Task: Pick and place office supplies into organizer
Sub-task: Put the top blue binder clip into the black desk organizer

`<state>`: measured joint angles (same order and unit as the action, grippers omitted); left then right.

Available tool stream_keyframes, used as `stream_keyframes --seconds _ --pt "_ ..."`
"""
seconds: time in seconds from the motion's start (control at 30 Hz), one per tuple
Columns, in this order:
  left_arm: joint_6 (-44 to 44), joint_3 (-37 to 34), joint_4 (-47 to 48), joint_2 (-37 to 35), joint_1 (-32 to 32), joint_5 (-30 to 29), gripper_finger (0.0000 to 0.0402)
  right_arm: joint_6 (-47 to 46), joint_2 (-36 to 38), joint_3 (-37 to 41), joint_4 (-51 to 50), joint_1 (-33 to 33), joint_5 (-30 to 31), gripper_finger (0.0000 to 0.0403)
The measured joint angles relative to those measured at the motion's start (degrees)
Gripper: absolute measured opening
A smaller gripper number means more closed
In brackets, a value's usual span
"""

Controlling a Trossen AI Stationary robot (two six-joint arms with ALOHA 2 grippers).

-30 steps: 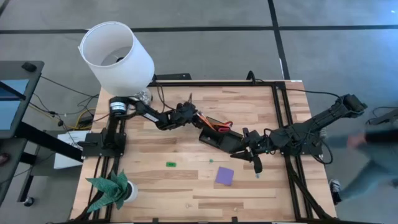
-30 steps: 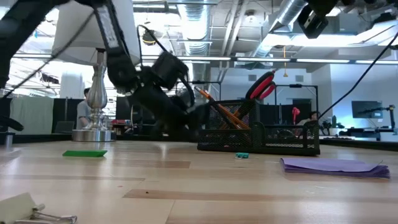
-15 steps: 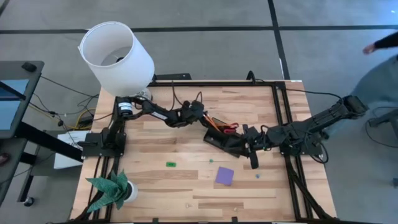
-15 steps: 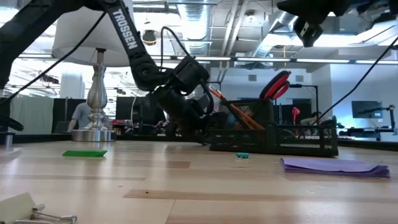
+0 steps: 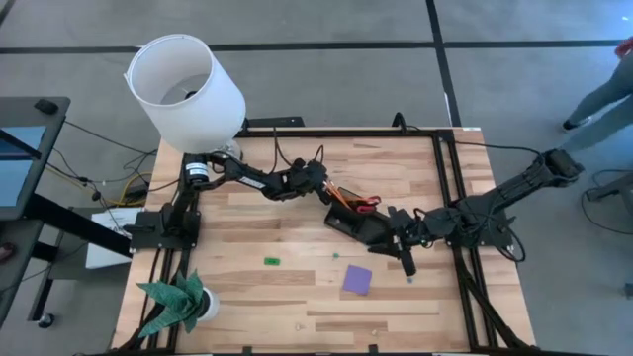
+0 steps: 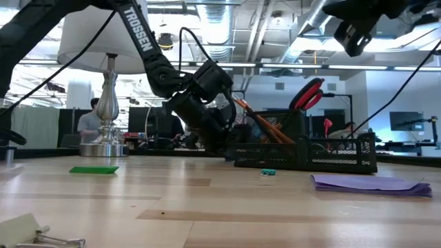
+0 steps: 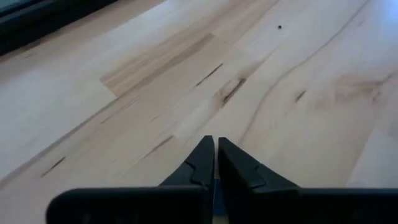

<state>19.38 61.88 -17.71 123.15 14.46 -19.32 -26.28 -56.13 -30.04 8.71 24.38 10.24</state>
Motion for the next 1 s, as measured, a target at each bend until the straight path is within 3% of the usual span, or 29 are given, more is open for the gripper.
stream_keyframes --seconds 0.2,0.53,0.7,1.0 --pt "-1.83 -0.17 4.76 -3.0 -1.22 0.68 0.0 -1.18 -0.01 0.0 0.24 2.18 0.13 0.0093" --pt "-0.95 -0.41 22.19 -10.1 -4.35 4.43 0.0 -1.23 0.01 0.0 0.35 4.64 0.19 0.0093" --pt "-1.1 -0.43 25.22 -11.38 -6.55 5.41 0.0 -1.25 0.0 0.0 0.43 4.61 0.35 0.0093" --pt "-11.19 -0.44 27.54 -18.97 -6.36 7.12 0.0 -1.27 0.01 0.0 0.8 4.37 0.35 0.0093"
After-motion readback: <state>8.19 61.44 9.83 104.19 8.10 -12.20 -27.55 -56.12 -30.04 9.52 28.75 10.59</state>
